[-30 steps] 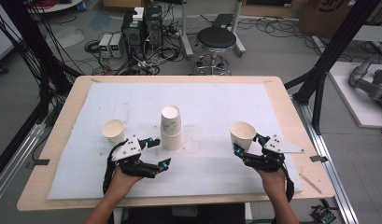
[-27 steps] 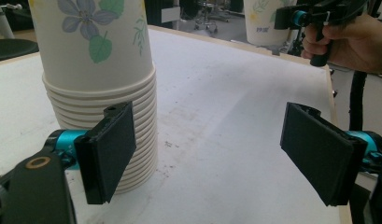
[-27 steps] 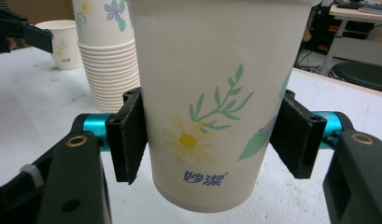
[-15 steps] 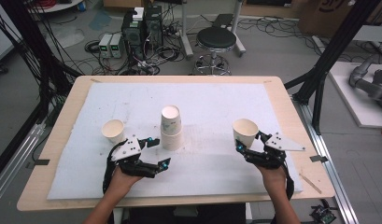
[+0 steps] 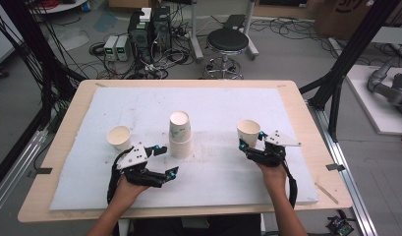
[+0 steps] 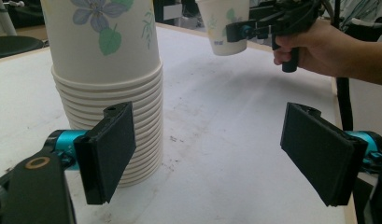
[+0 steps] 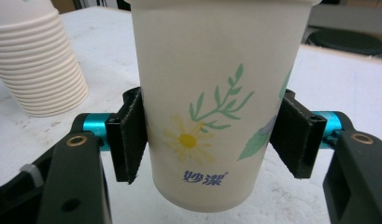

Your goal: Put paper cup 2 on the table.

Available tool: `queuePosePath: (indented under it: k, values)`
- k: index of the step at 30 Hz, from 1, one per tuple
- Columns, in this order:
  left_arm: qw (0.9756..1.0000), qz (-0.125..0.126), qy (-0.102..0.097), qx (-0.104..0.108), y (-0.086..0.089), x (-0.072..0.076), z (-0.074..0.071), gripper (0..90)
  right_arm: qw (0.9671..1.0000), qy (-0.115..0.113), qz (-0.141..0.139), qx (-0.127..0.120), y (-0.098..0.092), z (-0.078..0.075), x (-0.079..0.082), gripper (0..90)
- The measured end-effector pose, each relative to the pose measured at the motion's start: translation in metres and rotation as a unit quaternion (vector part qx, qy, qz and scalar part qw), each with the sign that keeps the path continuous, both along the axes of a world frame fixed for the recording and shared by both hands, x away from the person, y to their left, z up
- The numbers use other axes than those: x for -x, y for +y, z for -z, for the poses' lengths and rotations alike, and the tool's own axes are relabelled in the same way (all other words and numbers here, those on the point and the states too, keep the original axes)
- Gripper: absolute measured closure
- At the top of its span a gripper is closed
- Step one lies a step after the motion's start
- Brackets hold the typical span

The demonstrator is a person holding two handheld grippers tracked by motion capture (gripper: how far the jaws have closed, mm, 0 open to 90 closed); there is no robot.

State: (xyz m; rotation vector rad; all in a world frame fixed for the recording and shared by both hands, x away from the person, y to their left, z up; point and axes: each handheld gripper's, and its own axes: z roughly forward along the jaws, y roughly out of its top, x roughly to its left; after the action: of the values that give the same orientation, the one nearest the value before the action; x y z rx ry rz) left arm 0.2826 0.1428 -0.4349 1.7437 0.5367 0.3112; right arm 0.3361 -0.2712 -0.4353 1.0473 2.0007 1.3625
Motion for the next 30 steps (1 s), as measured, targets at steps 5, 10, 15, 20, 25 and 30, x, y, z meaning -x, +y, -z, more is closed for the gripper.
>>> queuePosePath:
  k: [5, 10, 15, 20, 25, 30]
  values:
    - [1.0, 0.003, 0.003, -0.002, -0.001, 0.0, 0.001, 18.3, 0.9997, 0.019, 0.015, 0.005, 0.005, 0.007, -0.007, 34.5]
    - [1.0, 0.004, 0.004, -0.005, -0.002, 0.0, 0.002, 18.3, 0.9985, 0.045, 0.029, 0.014, 0.006, 0.014, -0.013, 34.5]
    - [1.0, 0.003, 0.006, -0.006, -0.002, 0.0, 0.003, 18.3, 0.9972, 0.053, 0.035, 0.041, 0.01, 0.014, -0.016, 34.6]
    - [0.9999, 0.0, 0.009, -0.005, -0.001, -0.001, 0.003, 18.3, 0.9945, 0.064, 0.03, 0.077, 0.014, 0.014, -0.015, 34.2]
    - [0.9998, -0.011, 0.014, -0.004, 0.002, -0.002, 0.004, 18.3, 0.9933, 0.069, 0.019, 0.091, 0.008, 0.013, -0.01, 34.1]
    - [0.9996, -0.02, 0.02, -0.003, 0.005, -0.004, 0.005, 18.3, 0.9918, 0.074, 0.015, 0.103, 0.003, 0.015, -0.004, 33.4]
